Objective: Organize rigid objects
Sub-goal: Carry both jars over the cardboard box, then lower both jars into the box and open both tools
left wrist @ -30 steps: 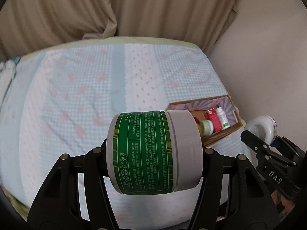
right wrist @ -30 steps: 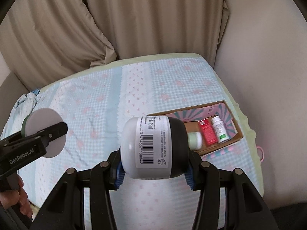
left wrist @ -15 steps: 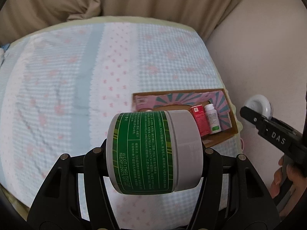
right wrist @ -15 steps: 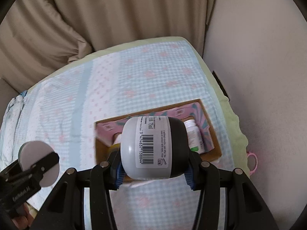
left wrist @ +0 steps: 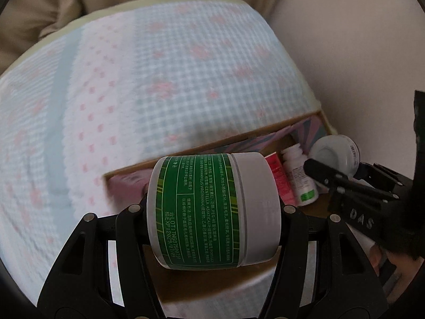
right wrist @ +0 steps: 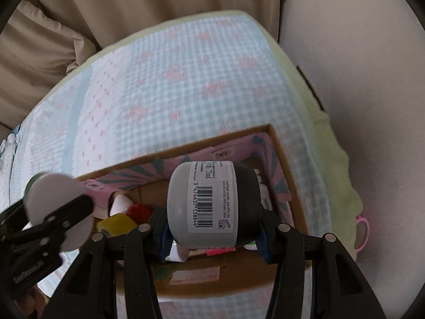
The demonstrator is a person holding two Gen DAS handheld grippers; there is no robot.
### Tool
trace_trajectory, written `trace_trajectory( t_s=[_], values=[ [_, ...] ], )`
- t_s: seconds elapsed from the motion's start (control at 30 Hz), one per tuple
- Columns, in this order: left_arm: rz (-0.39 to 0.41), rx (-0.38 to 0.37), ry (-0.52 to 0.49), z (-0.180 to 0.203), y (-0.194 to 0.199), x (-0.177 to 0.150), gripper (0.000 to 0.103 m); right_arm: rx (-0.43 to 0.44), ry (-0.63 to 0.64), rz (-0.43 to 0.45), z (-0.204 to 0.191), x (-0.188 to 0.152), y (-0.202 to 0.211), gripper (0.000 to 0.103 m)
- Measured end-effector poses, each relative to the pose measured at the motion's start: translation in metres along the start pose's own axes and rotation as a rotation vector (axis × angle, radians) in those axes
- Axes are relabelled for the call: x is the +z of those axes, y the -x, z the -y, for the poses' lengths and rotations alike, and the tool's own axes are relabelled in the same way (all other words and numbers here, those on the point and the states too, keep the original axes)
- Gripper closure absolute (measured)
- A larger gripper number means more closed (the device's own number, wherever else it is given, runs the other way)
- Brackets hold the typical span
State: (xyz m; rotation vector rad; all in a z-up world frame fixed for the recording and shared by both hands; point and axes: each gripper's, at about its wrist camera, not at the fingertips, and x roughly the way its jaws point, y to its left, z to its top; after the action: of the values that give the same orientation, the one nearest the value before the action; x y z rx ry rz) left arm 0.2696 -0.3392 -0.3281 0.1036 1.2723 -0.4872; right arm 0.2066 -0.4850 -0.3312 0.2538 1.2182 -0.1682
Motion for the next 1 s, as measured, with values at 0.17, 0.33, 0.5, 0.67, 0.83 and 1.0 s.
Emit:
trace_trajectory(
  t_s=[0.17, 0.33, 0.5, 0.67, 0.83, 1.0],
  values=[
    [-0.056, 0.011, -0.051, 0.007, -0.029, 0.004, 0.048, 0.041, 0.015, -0.050, 0.008, -0.007, -0.028, 0.057],
    [-0.099, -0.017, -0.046, -0.001, -0.041, 0.009, 0.048, 0.037, 0.161, -0.082, -0.001, -0.019, -0.039, 0.057],
    [-0.133, -0.014, -0.096, 0.005, -0.046, 0.015, 0.041, 0.064, 0.245, -0.099, -0.004, -0.029, -0.038, 0.057],
    [-0.091, 0.017, -0.139, 0.007, -0.027, 0.018, 0.000, 0.088, 0.293, -0.102, -0.002, -0.037, -0.027, 0.000],
    [-0.095, 0.055, -0.135, -0.003, -0.016, 0.012, 0.000, 0.089, 0.327, -0.114, -0.005, -0.048, -0.020, 0.000],
    [-0.093, 0.056, -0.108, -0.009, -0.002, 0.005, 0.000, 0.088, 0.321, -0.099, -0.011, -0.050, -0.014, 0.000]
  ],
)
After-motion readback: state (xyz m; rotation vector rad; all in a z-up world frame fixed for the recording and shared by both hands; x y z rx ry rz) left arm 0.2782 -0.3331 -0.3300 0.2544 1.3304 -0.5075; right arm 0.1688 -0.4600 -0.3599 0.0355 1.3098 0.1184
